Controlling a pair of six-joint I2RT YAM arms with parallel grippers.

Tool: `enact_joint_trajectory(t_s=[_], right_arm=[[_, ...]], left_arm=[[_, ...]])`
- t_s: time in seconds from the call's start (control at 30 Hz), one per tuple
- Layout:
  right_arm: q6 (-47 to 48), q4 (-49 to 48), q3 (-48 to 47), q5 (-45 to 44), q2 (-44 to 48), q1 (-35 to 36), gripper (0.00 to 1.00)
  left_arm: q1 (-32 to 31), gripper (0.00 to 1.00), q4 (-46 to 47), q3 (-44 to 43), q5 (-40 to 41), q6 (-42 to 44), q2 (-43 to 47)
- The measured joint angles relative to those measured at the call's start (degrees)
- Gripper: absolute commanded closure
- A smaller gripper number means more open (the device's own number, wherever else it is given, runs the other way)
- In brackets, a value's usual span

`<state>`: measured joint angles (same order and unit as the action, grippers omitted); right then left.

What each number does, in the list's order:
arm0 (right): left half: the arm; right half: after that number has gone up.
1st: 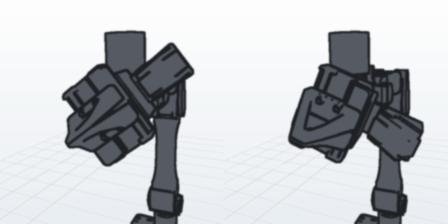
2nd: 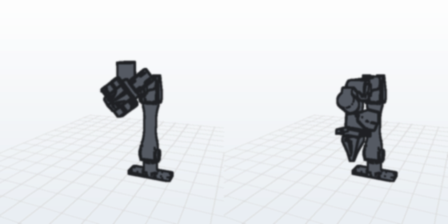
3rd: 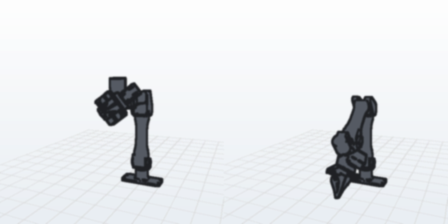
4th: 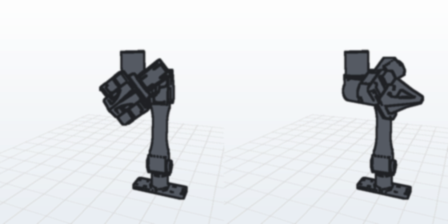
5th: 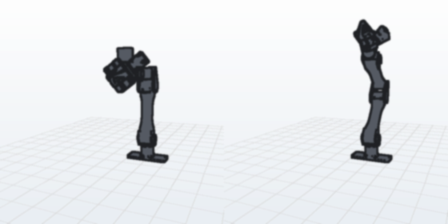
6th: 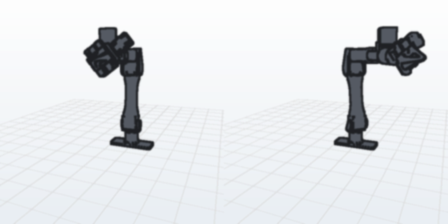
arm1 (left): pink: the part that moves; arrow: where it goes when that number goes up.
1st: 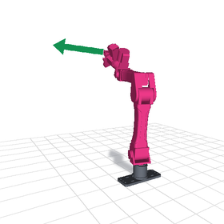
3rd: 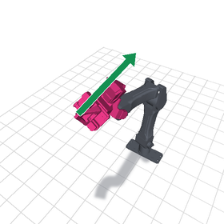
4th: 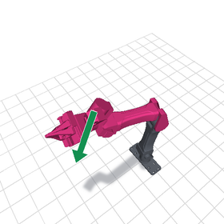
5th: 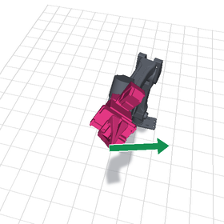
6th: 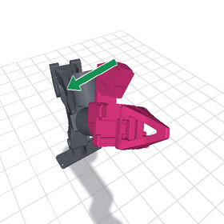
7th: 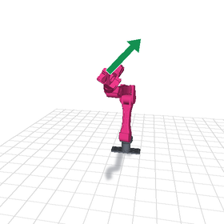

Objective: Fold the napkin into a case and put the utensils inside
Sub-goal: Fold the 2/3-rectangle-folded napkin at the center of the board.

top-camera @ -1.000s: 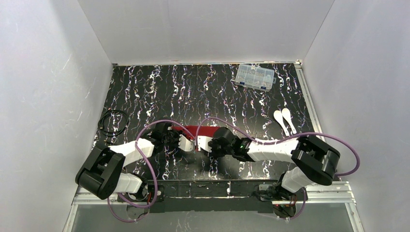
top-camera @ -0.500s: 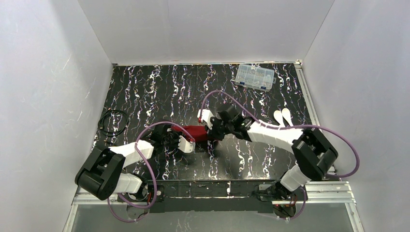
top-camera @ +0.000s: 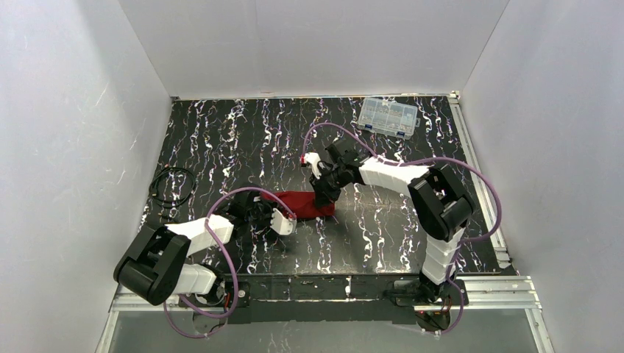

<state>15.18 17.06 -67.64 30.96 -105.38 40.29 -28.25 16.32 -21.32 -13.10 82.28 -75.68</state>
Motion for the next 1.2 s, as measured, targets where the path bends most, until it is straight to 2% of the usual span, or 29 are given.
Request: enact_joint_trajectory(t_s=[0.17, 0.23, 0.33, 0.5, 0.67, 0.93, 1.07, 1.13, 1.2], right_arm=[[0.4, 5.9, -5.0, 5.4, -4.7, -2.4, 0.88], [0.5, 7.8, -6.5, 6.0, -6.5, -3.7, 0.84], [0.1, 9.3, -7.2, 7.1, -7.5, -5.3, 0.83], [-1.6, 9.7, -7.2, 7.8, -7.8, -6.8, 0.86], [-4.8, 10.0, -8.0, 8.8, -11.3, -7.3, 0.85], [-8.2, 10.1, -8.4, 8.9, -11.7, -7.6, 0.91], [-9.6, 11.4, -9.7, 9.4, -12.9, -7.9, 0.92], [-10.2, 11.5, -9.9, 9.7, -13.2, -8.0, 0.93], [-10.6, 11.5, -10.0, 9.8, -13.4, -8.0, 0.93]], left_arm=[[0.0, 1.00, 0.2, 0.2, -0.1, 0.8, 0.0], [0.0, 1.00, 0.2, 0.2, -0.1, 1.1, 0.0], [0.0, 1.00, 0.2, 0.2, -0.3, 1.3, 0.0], [0.0, 1.00, 0.2, 0.2, -1.1, 1.5, 0.0], [-0.1, 1.00, -0.8, -0.8, -0.9, -1.6, 0.0], [-0.1, 1.00, -10.6, -9.0, -0.3, -12.2, 0.0], [-0.1, 1.00, -13.8, -11.1, -0.5, -14.8, 0.0], [-0.1, 0.99, -15.5, -11.1, -0.5, -15.3, 0.0], [-0.1, 0.93, -16.7, -11.1, -0.5, -15.6, 0.0]])
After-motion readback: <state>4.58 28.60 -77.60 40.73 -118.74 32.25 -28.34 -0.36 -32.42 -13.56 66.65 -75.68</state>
